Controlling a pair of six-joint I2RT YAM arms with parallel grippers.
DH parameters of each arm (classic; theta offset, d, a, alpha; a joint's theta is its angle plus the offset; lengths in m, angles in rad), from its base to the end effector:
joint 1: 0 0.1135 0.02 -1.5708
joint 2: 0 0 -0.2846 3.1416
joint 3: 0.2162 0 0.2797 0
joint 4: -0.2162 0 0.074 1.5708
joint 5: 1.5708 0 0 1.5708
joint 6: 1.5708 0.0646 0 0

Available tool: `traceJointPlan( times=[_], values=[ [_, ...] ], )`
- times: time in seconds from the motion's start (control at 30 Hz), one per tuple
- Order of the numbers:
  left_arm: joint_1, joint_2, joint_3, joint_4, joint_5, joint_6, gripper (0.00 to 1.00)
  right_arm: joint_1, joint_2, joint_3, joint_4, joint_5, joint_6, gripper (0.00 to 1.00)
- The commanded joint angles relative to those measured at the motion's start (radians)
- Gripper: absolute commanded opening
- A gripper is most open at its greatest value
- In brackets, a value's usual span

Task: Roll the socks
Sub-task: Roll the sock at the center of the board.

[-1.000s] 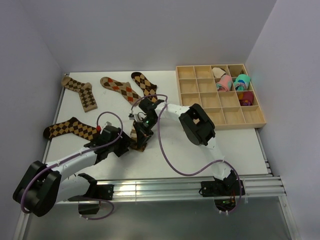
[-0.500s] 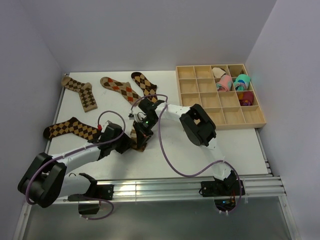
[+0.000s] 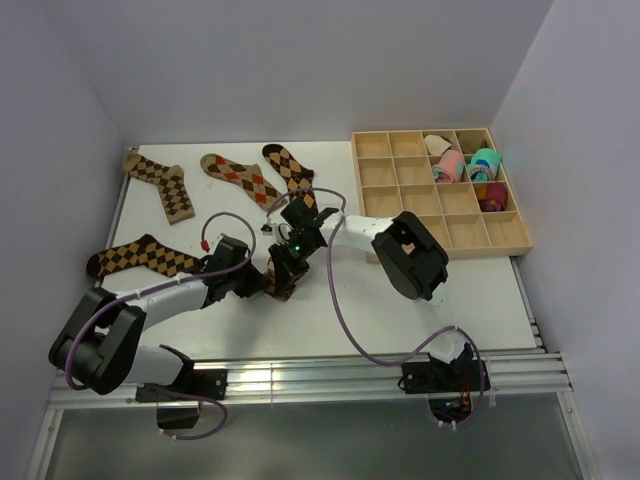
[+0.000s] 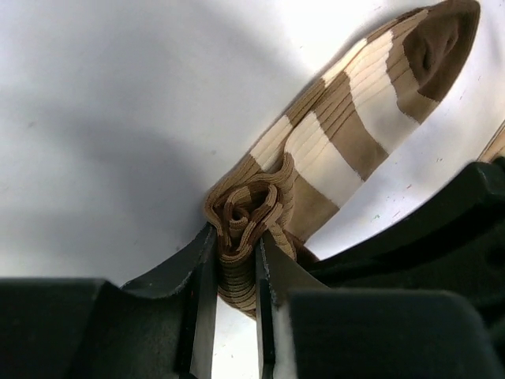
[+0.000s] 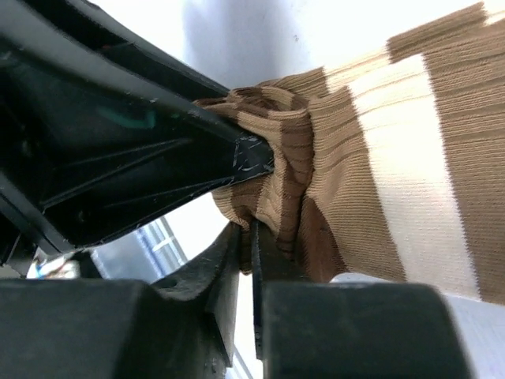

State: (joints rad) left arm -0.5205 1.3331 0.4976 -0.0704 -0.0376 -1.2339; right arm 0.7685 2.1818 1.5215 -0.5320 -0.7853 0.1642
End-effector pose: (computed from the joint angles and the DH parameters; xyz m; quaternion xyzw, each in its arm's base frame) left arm 0.2322 -0.1303 0.1187 -0.3357 0.8835 -0.2396 0.2223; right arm 0.3134 0.3665 0.1152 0.3387 -0.8449 -0.4138 0.0137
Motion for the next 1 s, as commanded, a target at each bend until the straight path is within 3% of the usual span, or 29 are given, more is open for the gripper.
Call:
traceJointPlan(
  times=[0.0, 0.1, 0.3, 0.43, 0.6, 0.77, 0.97],
  values=[
    [0.042, 0.077, 0.022, -0.080, -0.051, 0.094, 0.00, 0.011, -0.017, -0.105, 0.116, 0.257, 0.020, 0.15],
    [0.065, 0.121, 0.065, -0.088, -0.035, 0.142, 0.00, 0.021, -0.074, -0.171, 0.196, 0.308, 0.055, 0.35],
    [0.099, 0.211, 0.173, -0.131, -0.002, 0.243, 0.00, 0.051, -0.266, -0.371, 0.452, 0.438, 0.113, 0.53],
    [0.117, 0.271, 0.222, -0.149, 0.018, 0.301, 0.00, 0.074, -0.419, -0.538, 0.662, 0.601, 0.094, 0.56],
    [0.132, 0.334, 0.288, -0.178, 0.044, 0.366, 0.00, 0.178, -0.540, -0.682, 0.860, 0.835, -0.075, 0.58],
    [0.143, 0.377, 0.352, -0.218, 0.070, 0.425, 0.00, 0.278, -0.514, -0.699, 0.967, 1.020, -0.218, 0.61],
    [0.149, 0.388, 0.371, -0.230, 0.097, 0.453, 0.00, 0.331, -0.419, -0.643, 1.006, 1.097, -0.310, 0.68]
  ],
)
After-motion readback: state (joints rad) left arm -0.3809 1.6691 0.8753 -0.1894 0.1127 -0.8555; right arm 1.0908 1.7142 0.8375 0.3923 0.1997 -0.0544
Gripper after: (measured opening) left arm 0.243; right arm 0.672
